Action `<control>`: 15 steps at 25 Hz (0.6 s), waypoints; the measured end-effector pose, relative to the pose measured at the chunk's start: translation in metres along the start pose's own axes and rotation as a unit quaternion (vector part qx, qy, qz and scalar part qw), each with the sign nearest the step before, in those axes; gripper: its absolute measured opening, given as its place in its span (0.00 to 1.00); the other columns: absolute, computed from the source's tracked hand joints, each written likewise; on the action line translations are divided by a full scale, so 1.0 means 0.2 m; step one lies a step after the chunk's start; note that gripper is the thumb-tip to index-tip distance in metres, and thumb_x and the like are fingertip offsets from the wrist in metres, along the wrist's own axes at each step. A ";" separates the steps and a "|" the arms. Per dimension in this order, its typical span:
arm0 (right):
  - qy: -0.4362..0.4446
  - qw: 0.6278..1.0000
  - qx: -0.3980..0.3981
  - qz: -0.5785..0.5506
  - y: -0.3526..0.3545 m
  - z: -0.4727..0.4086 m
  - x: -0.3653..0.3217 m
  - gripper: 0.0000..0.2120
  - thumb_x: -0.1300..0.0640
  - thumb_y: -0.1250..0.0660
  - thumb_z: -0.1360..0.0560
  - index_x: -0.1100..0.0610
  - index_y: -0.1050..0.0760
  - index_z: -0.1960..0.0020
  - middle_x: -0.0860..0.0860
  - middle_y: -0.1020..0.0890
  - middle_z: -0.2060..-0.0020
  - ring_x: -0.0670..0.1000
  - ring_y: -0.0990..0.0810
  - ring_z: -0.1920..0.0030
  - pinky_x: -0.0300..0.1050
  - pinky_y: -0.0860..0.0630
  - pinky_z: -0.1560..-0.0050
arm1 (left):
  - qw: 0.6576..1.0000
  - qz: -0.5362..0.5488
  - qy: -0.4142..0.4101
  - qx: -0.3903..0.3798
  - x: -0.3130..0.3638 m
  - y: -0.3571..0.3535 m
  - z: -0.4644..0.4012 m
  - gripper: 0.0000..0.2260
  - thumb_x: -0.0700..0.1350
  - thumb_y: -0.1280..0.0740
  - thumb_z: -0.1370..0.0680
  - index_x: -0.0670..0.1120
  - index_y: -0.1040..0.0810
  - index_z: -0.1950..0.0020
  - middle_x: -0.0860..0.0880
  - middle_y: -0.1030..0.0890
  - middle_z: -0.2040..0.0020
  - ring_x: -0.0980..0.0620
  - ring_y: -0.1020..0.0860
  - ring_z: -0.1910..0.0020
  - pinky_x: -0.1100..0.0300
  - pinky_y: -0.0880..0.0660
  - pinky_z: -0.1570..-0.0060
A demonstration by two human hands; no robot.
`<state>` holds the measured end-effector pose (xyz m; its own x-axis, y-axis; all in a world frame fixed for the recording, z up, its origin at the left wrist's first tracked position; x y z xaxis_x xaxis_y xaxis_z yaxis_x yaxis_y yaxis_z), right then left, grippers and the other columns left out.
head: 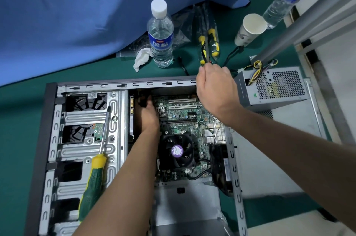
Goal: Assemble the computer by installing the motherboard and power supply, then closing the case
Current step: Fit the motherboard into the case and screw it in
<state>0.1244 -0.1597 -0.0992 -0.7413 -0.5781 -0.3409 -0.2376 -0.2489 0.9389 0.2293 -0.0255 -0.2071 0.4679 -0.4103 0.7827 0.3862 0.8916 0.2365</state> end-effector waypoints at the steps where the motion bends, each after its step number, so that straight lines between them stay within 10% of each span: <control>1: 0.000 1.000 -0.001 0.003 0.00 0.00 0.00 0.19 0.52 0.52 0.16 0.60 0.26 0.49 0.57 0.21 0.53 0.58 0.27 0.52 0.54 0.30 0.53 | 1.000 -0.009 0.000 0.000 -0.01 0.00 -0.01 0.17 0.45 0.39 0.17 0.37 0.28 0.31 0.60 0.32 0.59 0.81 0.33 0.72 0.80 0.34 0.64; 5: 0.001 1.000 -0.009 0.013 0.00 -0.01 0.01 0.19 0.52 0.53 0.16 0.60 0.25 0.47 0.57 0.20 0.52 0.58 0.26 0.51 0.55 0.28 0.51 | 0.998 -0.054 -0.002 0.028 0.02 0.00 -0.02 0.16 0.44 0.39 0.16 0.37 0.28 0.31 0.55 0.26 0.53 0.75 0.29 0.67 0.82 0.36 0.67; 9: 0.001 1.000 -0.014 0.012 -0.01 -0.01 0.01 0.19 0.52 0.53 0.16 0.60 0.25 0.46 0.57 0.20 0.51 0.59 0.26 0.50 0.55 0.29 0.49 | 0.992 -0.106 0.062 0.040 0.10 0.01 0.06 0.17 0.46 0.41 0.15 0.38 0.28 0.31 0.41 0.19 0.41 0.44 0.21 0.45 0.70 0.31 0.66; 15: -0.007 0.999 -0.029 -0.011 0.00 0.00 0.01 0.19 0.51 0.52 0.16 0.59 0.26 0.47 0.56 0.21 0.51 0.58 0.27 0.49 0.56 0.30 0.48 | 0.982 -0.168 -0.009 -0.081 0.18 0.10 0.40 0.17 0.39 0.39 0.17 0.44 0.28 0.28 0.46 0.23 0.33 0.53 0.21 0.45 0.72 0.30 0.47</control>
<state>0.1234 -0.1608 -0.0997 -0.7448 -0.5621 -0.3596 -0.2163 -0.3066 0.9270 0.1902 -0.0081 -0.1279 0.2789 -0.6721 0.6859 0.6389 0.6631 0.3900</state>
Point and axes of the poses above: each hand's wrist, its own z-axis away from the middle knuckle, its own y-axis out of the back of the hand, x = y × z, the point moved 1 cm from there along -z, towards the middle knuckle
